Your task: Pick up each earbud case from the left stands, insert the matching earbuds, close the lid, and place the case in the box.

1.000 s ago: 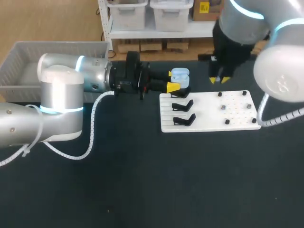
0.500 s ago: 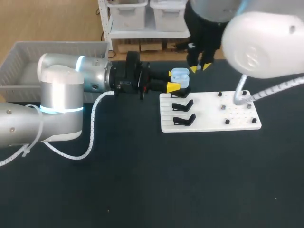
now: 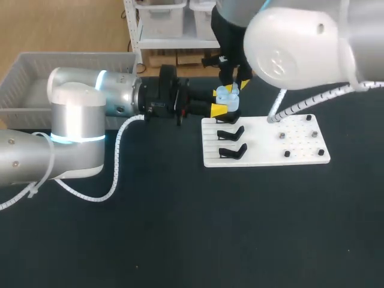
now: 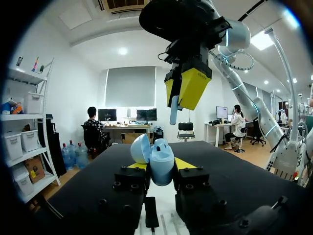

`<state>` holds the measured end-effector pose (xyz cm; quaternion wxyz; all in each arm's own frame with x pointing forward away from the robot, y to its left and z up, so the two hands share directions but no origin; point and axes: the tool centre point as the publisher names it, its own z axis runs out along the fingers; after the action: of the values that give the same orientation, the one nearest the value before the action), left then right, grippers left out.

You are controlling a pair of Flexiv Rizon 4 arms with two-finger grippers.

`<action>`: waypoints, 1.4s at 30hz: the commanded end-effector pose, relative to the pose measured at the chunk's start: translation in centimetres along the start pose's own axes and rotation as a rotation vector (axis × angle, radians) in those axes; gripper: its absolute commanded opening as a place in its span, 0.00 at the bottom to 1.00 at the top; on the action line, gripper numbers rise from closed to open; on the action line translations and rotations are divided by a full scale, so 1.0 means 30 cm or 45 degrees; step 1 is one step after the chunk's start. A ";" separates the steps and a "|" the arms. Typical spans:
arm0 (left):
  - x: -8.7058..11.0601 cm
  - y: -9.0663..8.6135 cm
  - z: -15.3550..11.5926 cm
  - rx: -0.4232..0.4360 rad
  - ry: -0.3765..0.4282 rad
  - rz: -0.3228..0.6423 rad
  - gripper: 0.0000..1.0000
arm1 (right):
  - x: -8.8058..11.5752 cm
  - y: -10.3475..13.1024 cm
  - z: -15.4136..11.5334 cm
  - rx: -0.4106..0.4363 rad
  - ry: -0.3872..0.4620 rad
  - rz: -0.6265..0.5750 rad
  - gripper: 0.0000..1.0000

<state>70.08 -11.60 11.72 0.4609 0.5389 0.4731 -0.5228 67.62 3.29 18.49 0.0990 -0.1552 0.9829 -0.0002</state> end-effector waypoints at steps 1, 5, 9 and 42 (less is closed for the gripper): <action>0.003 -0.005 0.000 -0.006 -0.003 0.005 0.00 | -0.022 0.001 0.012 -0.011 0.033 -0.011 0.00; 0.003 -0.005 0.000 -0.006 -0.003 0.005 0.00 | -0.029 0.005 0.024 -0.028 0.063 -0.037 0.00; 0.003 -0.005 0.000 -0.006 -0.003 0.005 0.00 | -0.035 0.016 0.033 -0.031 0.074 -0.060 0.00; 0.003 -0.005 0.000 -0.006 -0.003 0.005 0.00 | -0.047 0.034 0.107 -0.029 0.136 -0.096 0.00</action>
<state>70.08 -11.60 11.72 0.4609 0.5389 0.4731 -0.5228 69.01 4.70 15.64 0.0467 -0.1930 0.9801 -0.0005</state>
